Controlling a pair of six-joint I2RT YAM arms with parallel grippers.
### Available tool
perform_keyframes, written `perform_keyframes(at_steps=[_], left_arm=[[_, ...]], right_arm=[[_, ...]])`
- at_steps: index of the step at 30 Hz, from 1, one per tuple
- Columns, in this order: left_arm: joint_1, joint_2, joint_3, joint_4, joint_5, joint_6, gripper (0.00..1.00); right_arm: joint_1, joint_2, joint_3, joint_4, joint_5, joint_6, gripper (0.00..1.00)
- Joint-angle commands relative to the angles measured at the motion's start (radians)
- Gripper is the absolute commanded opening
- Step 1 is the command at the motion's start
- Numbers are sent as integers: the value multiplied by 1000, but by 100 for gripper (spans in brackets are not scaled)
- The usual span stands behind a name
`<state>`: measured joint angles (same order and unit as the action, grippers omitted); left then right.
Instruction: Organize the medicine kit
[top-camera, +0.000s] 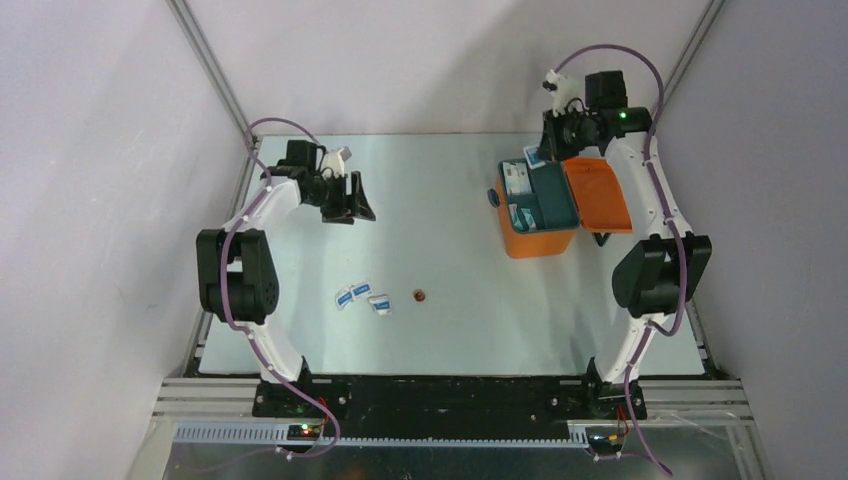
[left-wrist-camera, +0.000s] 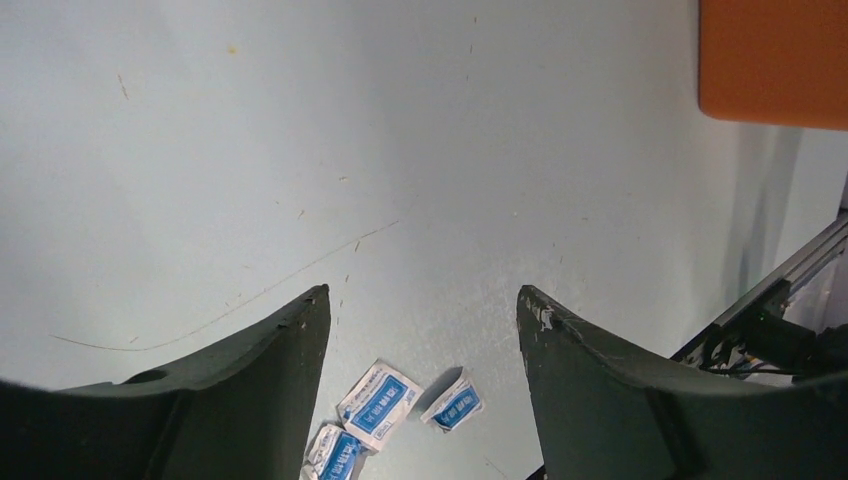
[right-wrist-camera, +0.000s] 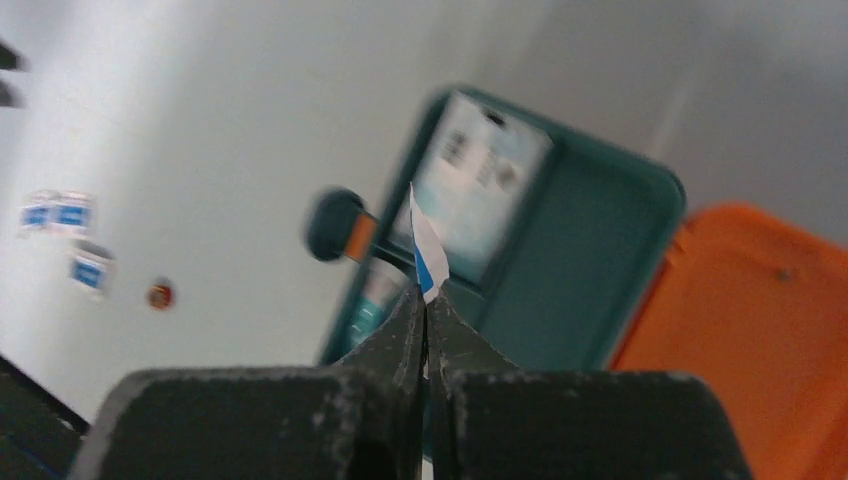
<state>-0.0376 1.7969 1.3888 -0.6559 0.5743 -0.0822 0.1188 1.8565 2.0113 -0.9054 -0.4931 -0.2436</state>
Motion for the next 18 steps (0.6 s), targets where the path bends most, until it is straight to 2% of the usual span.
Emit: perform_keyframes(at_steps=[1,9,18], left_arm=[[-22,-30,-1,-34,-31,55,74],[-29,-51,-12,-45,-59,69,75],[-37,-73,-44,-45,-72,74,75]], right_arm=[[-20,24,-75,-12,148,-77,0],[-46,173,6,-12,244,-36,0],[-58,259,26,-6,275,-42,0]])
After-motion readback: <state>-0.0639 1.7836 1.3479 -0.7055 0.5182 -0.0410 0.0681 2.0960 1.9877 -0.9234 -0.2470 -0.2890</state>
